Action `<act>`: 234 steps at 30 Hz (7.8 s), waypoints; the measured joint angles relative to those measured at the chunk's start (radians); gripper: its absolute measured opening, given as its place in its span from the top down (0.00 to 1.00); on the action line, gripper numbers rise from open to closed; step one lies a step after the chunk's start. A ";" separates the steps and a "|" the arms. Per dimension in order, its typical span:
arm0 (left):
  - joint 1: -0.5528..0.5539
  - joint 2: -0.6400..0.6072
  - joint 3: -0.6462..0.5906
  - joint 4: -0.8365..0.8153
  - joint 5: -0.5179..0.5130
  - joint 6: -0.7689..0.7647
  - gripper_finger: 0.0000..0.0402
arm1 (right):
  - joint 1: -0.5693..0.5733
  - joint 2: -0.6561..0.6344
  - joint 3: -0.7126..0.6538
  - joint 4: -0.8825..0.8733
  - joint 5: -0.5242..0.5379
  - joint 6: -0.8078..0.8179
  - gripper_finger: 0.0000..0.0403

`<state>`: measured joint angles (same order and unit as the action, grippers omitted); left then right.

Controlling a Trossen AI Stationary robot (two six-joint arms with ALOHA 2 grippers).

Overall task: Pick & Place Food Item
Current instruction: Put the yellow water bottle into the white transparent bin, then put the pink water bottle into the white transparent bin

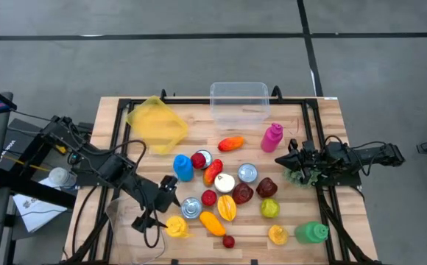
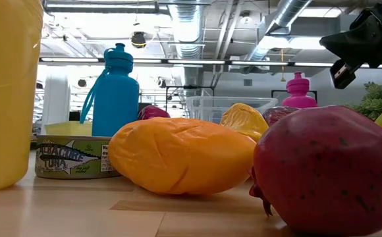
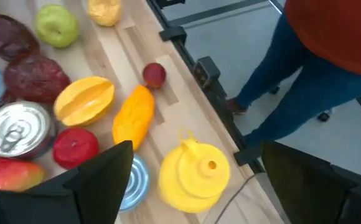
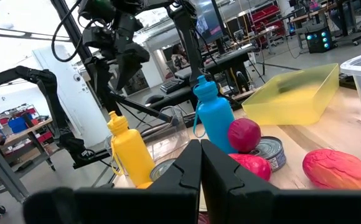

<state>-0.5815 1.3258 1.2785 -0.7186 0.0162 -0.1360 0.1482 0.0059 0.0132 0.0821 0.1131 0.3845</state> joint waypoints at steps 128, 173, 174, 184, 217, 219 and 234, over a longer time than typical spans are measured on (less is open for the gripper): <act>0.467 0.012 0.122 0.568 -0.430 0.279 0.89 | 0.000 0.000 -0.001 -0.049 0.027 0.000 1.00; 1.081 0.608 0.346 0.573 -0.164 0.263 0.89 | 0.000 0.000 -0.001 -0.046 0.026 0.000 1.00; 1.081 0.615 0.346 0.564 -0.165 0.262 0.89 | 0.000 0.000 -0.001 -0.046 0.026 0.001 1.00; 1.112 0.636 0.344 0.564 -0.163 0.248 0.89 | 0.000 0.000 0.000 -0.052 0.026 0.000 1.00; 1.110 0.662 0.346 0.596 -0.144 0.244 0.68 | 0.000 0.000 0.000 -0.051 0.072 0.000 1.00; 1.110 0.662 0.346 0.602 -0.146 0.244 0.61 | 0.000 0.000 0.000 -0.051 0.072 0.000 1.00; 1.100 0.488 0.344 0.619 -0.139 0.268 0.29 | -0.001 0.000 0.000 0.129 0.080 0.000 1.00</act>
<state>0.5183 1.8137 1.6230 -0.0995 -0.1233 0.1322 0.1471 0.0063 0.0135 0.2113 0.1936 0.3848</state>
